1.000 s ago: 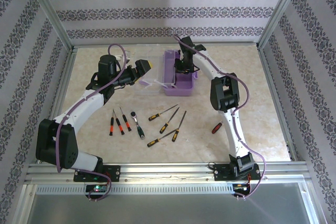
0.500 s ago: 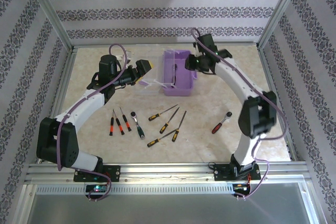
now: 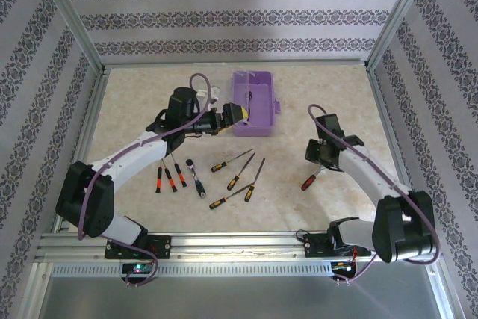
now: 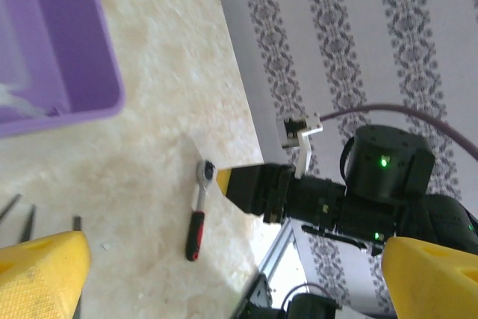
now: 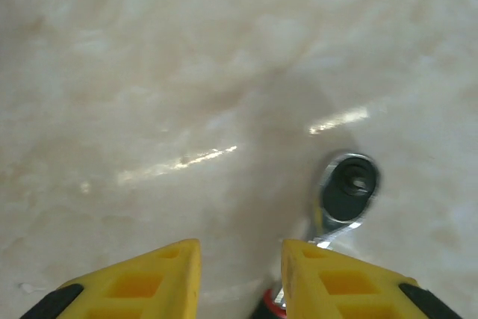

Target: Pack the tool kit

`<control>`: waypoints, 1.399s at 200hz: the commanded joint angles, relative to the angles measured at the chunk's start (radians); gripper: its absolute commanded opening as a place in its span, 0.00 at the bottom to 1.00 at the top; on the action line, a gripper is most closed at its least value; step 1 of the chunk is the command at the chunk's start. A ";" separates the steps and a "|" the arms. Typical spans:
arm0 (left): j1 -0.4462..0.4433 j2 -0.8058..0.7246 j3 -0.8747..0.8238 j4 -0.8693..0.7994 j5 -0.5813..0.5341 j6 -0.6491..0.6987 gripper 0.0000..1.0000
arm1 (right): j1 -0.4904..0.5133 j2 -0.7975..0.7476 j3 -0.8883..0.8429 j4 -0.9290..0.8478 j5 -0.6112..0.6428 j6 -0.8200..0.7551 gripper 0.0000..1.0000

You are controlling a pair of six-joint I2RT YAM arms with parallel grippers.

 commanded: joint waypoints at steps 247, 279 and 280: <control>-0.039 0.002 0.046 -0.049 -0.013 0.081 1.00 | -0.035 0.231 -0.045 0.072 -0.088 0.042 0.00; -0.039 0.000 0.048 -0.063 -0.021 0.091 1.00 | -0.031 0.214 -0.040 0.076 -0.104 0.029 0.00; -0.039 0.000 0.048 -0.063 -0.021 0.091 1.00 | -0.031 0.212 -0.040 0.076 -0.105 0.029 0.00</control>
